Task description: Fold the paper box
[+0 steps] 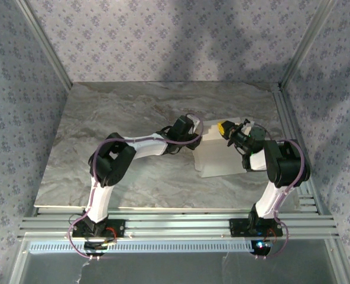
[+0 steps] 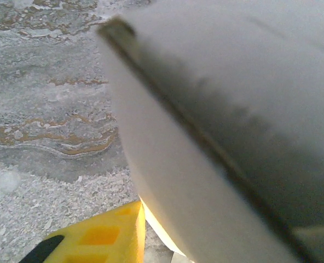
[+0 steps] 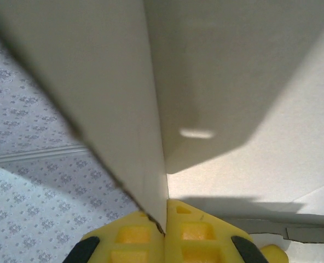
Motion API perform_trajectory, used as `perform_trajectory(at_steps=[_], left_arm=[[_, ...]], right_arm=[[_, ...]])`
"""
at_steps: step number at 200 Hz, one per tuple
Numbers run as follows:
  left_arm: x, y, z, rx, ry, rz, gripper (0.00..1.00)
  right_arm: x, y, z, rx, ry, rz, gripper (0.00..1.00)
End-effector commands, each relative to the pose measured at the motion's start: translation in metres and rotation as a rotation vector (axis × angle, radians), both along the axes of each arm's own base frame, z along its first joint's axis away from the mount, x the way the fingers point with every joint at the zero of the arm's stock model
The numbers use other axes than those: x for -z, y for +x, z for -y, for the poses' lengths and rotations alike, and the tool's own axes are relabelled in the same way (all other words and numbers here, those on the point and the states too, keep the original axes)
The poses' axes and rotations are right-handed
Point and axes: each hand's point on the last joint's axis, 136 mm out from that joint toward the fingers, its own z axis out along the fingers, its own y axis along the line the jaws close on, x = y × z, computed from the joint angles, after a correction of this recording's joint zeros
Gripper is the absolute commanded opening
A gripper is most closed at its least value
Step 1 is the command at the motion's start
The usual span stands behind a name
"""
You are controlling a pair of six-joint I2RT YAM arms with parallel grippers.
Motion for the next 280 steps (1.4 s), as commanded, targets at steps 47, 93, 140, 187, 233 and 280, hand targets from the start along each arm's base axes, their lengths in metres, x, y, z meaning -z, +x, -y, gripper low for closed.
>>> perform_trajectory(at_steps=[47, 93, 140, 187, 233, 280], left_arm=[[-0.002, 0.011, 0.005, -0.038, 0.0, 0.03, 0.17], [-0.001, 0.016, 0.002, -0.105, 0.029, 0.03, 0.0], [0.0, 0.016, 0.005, -0.126, 0.065, 0.037, 0.05], [-0.016, 0.017, 0.002, -0.12, 0.065, 0.08, 0.26], [-0.015, 0.02, 0.0, -0.137, 0.064, 0.077, 0.09], [-0.008, 0.033, -0.019, -0.289, 0.131, 0.058, 0.0]], right_arm=[[0.006, -0.002, -0.008, -0.04, 0.012, -0.032, 0.0], [0.006, -0.002, -0.01, -0.038, 0.011, -0.038, 0.0], [0.005, -0.001, -0.012, -0.039, 0.01, -0.041, 0.0], [0.007, -0.001, -0.012, -0.038, 0.007, -0.048, 0.0], [0.007, -0.001, -0.013, -0.038, 0.008, -0.047, 0.0], [0.001, -0.003, -0.013, -0.022, 0.012, -0.053, 0.0]])
